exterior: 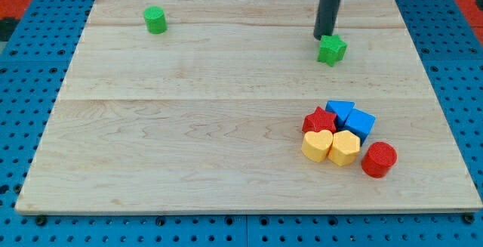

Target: Point your arm towards the top left

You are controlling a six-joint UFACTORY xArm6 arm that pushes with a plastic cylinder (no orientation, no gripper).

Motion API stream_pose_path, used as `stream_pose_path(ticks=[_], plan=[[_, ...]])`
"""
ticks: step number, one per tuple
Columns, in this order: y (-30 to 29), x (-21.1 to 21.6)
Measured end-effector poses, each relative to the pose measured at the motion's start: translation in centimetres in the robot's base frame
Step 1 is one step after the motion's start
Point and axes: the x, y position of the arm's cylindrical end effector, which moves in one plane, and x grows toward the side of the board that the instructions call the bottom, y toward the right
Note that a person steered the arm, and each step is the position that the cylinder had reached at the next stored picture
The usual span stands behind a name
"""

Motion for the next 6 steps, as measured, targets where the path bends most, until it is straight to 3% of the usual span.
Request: stream_pose_path(ticks=[1, 2, 3, 4, 5, 6], plan=[[1.4, 2.5], [1.6, 7.9], [0.0, 11.2], [-5.5, 12.1], [-5.9, 8.8], [-9.5, 0.7]])
